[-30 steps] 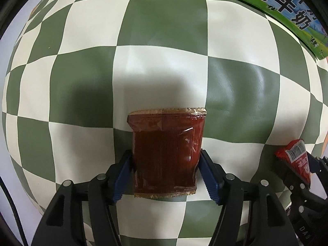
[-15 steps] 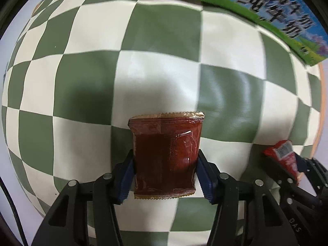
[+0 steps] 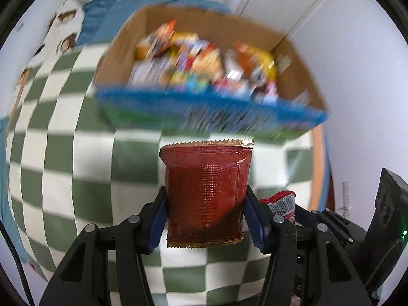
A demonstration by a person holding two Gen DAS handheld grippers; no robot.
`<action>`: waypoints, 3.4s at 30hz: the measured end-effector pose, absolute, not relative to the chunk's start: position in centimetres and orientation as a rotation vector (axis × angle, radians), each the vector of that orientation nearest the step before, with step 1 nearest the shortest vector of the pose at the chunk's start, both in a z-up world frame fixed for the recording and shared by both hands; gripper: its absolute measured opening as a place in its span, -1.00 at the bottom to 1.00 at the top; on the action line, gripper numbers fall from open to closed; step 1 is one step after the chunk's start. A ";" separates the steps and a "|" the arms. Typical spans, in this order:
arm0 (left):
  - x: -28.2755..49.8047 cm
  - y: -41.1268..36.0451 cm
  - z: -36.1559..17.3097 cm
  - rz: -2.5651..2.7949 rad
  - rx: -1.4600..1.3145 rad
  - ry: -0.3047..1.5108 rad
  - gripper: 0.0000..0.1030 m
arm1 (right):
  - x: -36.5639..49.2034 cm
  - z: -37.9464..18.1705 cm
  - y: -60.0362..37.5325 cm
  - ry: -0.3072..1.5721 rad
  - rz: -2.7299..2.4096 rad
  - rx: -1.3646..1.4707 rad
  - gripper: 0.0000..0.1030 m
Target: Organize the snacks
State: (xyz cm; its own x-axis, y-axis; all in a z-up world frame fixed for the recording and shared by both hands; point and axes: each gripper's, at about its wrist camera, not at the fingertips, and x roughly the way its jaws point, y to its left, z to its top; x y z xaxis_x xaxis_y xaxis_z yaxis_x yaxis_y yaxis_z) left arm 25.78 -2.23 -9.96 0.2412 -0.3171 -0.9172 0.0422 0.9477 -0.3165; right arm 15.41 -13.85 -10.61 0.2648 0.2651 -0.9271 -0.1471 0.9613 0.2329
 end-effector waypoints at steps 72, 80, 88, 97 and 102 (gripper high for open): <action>27.2 0.3 -1.0 -0.022 -0.070 0.983 0.77 | 21.9 3.9 -16.1 0.974 0.040 -0.059 0.99; 21.1 0.8 3.2 -0.028 -0.071 0.891 0.77 | 15.7 8.7 -16.4 0.879 0.059 -0.042 0.99; 16.1 0.2 5.0 -0.022 -0.044 0.853 0.77 | 9.9 12.2 -16.1 0.817 0.083 -0.045 0.99; 12.5 0.4 6.3 -0.009 -0.064 0.827 0.77 | 6.1 15.0 -15.9 0.757 0.077 -0.092 0.99; 12.0 0.8 6.5 0.002 -0.070 0.815 0.77 | 5.1 15.8 -16.0 0.743 0.083 -0.096 1.00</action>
